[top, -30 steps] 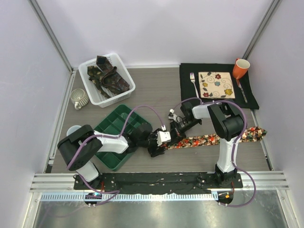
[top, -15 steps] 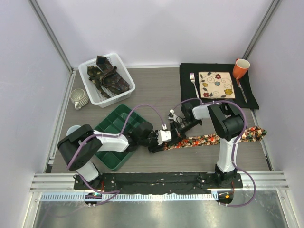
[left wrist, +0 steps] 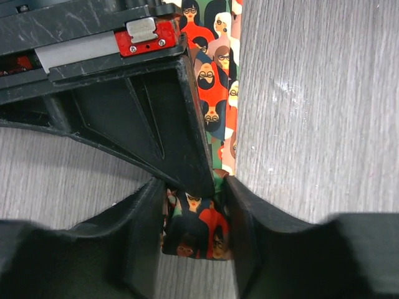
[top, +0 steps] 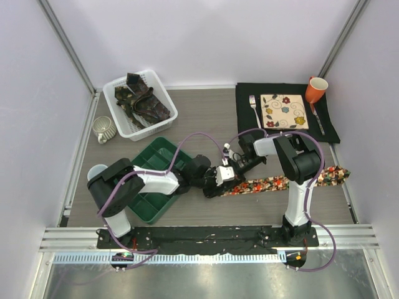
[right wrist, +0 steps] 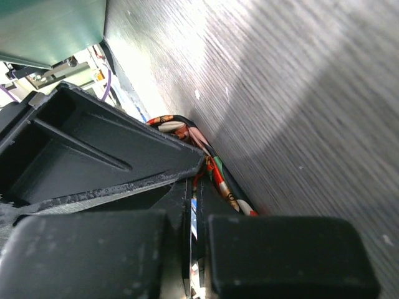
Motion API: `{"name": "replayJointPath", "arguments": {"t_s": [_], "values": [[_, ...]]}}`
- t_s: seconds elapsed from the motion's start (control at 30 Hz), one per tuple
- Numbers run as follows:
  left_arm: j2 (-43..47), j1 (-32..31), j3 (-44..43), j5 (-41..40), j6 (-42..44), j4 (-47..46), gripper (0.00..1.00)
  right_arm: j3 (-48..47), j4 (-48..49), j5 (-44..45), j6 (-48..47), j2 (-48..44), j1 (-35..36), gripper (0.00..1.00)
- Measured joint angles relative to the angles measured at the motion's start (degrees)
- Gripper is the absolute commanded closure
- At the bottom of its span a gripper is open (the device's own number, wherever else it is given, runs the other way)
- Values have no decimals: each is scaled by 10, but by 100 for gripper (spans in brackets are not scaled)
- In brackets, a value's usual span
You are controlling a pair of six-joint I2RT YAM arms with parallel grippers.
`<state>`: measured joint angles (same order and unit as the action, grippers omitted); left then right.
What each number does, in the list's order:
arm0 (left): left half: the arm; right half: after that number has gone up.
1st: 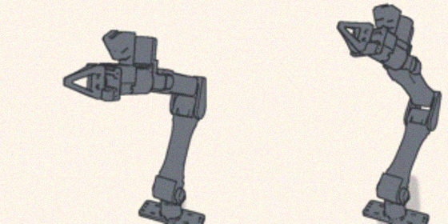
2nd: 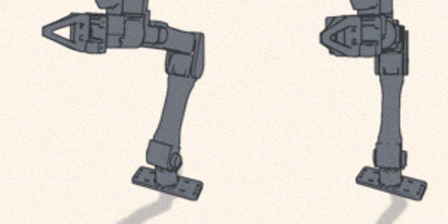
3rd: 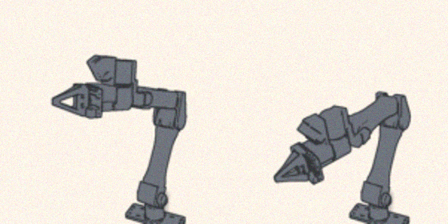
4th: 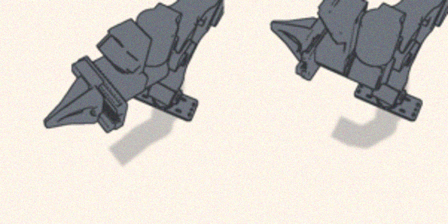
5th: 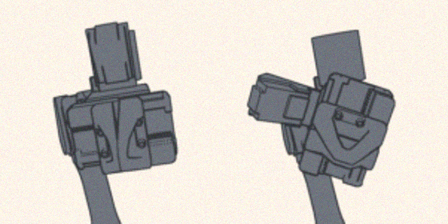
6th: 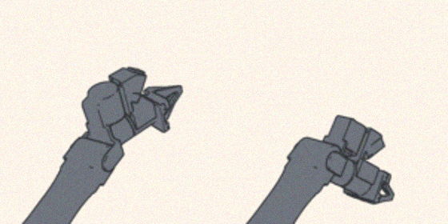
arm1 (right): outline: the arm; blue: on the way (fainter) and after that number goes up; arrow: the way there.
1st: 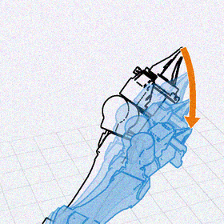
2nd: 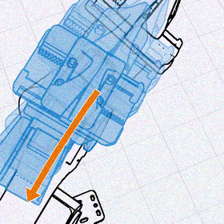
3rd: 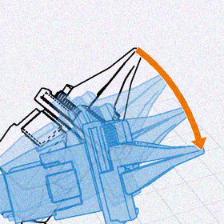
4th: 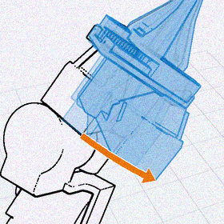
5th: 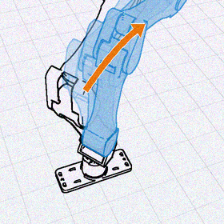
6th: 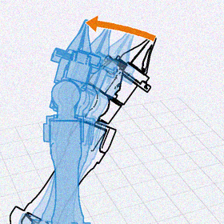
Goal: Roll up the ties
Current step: Roll the tie at the center of the board.
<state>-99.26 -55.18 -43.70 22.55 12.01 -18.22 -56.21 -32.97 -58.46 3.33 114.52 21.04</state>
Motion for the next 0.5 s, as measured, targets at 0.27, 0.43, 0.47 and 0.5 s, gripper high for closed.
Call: {"name": "replayJointPath", "arguments": {"t_s": [0.27,0.43,0.47,0.5], "values": [[44,2,64,6,31,-16,58,-4,-1,-4,-2,4,0,99],[41,6,57,3,39,-9,76,-8,-6,-7,-3,5,0,81],[39,6,54,3,39,-6,78,-9,-7,-7,-3,5,0,78],[38,6,52,3,38,-5,78,-10,-12,-7,-3,5,0,77]]}}
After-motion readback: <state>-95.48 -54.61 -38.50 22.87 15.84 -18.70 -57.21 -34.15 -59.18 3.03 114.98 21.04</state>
